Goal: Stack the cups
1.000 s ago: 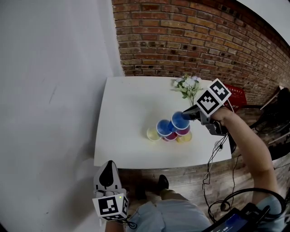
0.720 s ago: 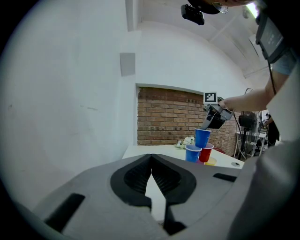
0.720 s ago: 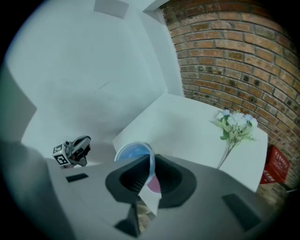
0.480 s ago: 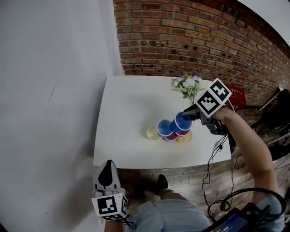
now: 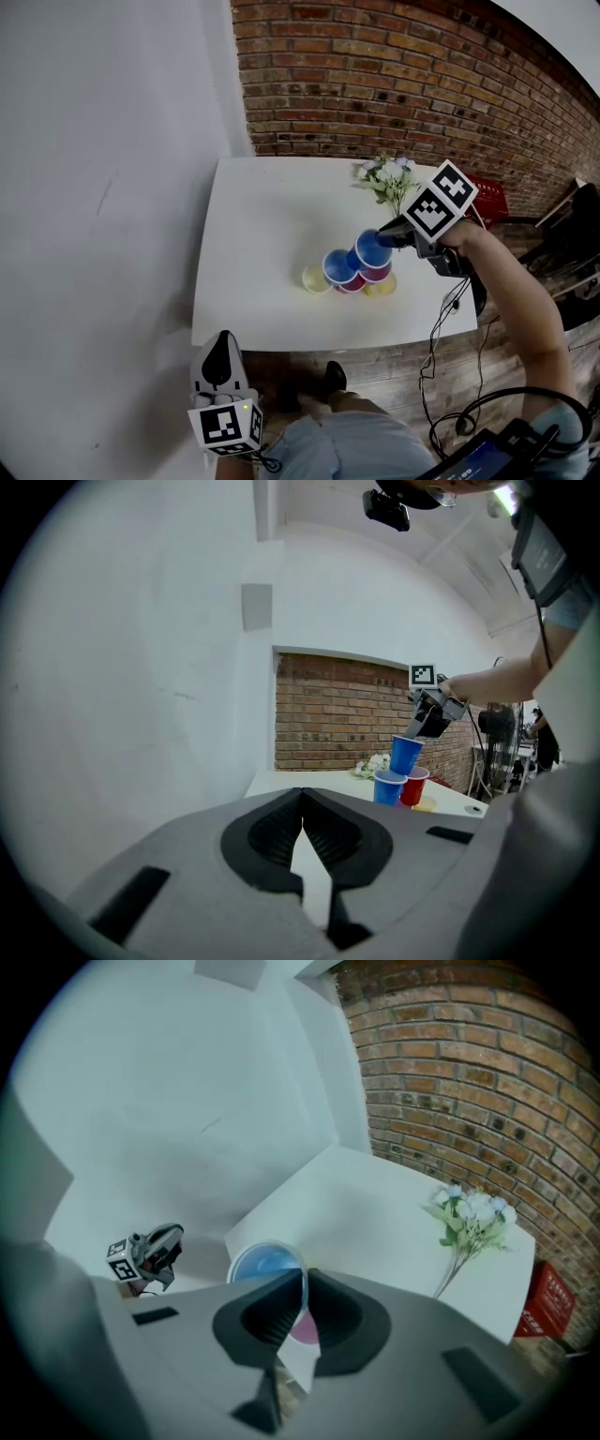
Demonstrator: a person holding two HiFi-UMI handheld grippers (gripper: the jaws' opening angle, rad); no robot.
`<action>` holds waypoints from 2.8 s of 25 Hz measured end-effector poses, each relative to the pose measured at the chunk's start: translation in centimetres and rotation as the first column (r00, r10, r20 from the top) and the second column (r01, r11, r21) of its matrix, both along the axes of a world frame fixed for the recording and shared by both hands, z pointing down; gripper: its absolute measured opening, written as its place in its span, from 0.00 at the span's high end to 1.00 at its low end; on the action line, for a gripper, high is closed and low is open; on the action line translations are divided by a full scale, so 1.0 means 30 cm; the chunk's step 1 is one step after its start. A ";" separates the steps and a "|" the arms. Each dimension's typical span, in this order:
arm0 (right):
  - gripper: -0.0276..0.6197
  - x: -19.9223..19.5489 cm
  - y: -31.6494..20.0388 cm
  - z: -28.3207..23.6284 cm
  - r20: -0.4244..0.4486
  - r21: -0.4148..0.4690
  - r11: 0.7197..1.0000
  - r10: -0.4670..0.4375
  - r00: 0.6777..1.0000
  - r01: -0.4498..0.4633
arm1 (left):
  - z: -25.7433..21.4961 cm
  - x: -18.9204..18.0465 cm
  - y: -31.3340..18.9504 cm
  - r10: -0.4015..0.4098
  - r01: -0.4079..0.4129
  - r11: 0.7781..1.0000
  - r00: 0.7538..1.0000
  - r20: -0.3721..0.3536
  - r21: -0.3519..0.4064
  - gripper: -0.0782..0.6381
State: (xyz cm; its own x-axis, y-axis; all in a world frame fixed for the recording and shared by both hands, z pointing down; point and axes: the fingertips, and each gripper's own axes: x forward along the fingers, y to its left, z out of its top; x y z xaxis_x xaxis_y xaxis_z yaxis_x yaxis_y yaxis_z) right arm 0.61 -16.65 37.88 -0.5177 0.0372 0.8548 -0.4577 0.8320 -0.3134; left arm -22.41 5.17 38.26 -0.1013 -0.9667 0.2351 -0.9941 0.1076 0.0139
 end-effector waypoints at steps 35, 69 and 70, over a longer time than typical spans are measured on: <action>0.92 0.496 -0.127 0.011 0.007 0.080 0.958 0.277 0.961 -0.277 | 0.007 0.173 -0.181 0.124 -0.125 0.992 0.992 0.039 0.019 0.88; 0.69 0.746 -0.152 0.289 0.032 0.173 0.891 0.421 0.907 -0.419 | 0.053 0.284 -0.217 0.182 -0.178 0.983 0.980 0.083 -0.054 0.88; 0.71 0.715 -0.126 0.229 0.107 0.170 0.888 0.415 0.903 -0.428 | 0.055 0.278 -0.214 0.180 -0.176 0.983 0.980 0.082 -0.053 0.88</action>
